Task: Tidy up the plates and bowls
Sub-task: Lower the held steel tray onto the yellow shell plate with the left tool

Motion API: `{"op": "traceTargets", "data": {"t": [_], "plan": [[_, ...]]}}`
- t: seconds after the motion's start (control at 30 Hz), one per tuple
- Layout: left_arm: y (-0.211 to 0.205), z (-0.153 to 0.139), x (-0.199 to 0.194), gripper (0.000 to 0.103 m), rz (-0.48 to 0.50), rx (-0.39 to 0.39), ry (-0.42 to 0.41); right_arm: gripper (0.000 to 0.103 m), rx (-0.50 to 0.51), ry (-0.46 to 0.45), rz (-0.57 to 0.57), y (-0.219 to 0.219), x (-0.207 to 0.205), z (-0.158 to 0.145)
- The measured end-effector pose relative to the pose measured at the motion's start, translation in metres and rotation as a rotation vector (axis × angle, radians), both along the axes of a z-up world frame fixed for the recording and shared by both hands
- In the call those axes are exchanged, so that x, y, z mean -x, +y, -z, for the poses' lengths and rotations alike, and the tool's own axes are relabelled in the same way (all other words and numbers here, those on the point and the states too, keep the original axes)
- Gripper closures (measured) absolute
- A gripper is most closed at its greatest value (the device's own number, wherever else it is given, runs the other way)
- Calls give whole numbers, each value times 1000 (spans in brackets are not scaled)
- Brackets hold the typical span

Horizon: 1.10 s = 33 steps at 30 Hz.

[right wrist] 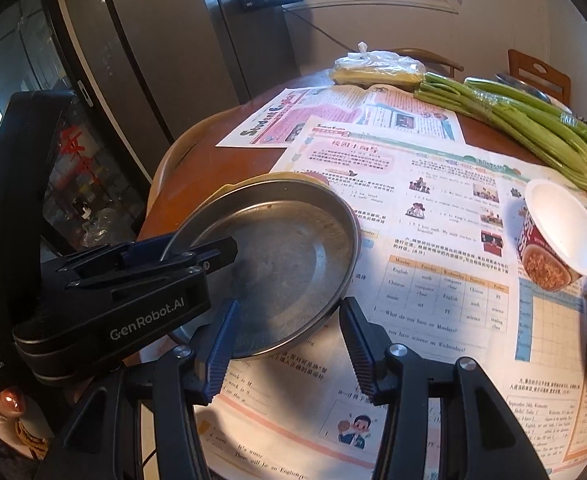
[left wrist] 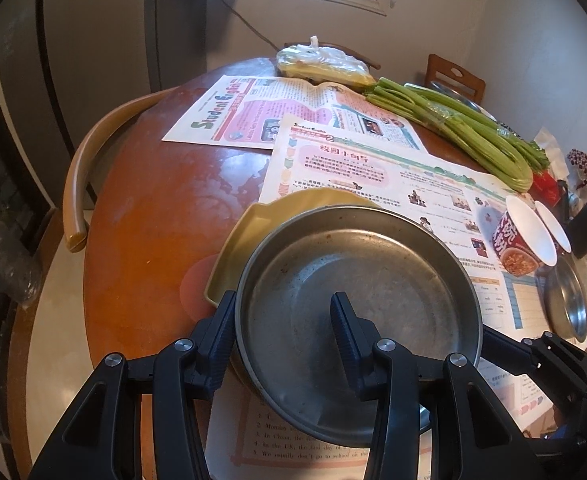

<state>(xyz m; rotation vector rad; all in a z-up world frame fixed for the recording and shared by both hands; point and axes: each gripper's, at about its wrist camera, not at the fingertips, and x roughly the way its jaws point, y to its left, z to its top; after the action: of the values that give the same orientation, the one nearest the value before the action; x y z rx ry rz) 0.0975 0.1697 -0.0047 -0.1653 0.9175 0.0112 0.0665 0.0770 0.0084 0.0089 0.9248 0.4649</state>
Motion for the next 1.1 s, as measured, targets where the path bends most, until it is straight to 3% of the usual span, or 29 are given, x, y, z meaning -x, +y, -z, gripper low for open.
{"op": "traceTargets", "data": {"t": [0.8,0.87,1.1], "plan": [[20,-17,13,54,-14,23,-63,51,17,9,17,5,-18,12],[25,-20,19,52,-41,3,-76,51,10,-3,20,2,-16,9],[40,-12,26,46,-57,44,-48,51,-4,-28,47,-11,-13,1]]}}
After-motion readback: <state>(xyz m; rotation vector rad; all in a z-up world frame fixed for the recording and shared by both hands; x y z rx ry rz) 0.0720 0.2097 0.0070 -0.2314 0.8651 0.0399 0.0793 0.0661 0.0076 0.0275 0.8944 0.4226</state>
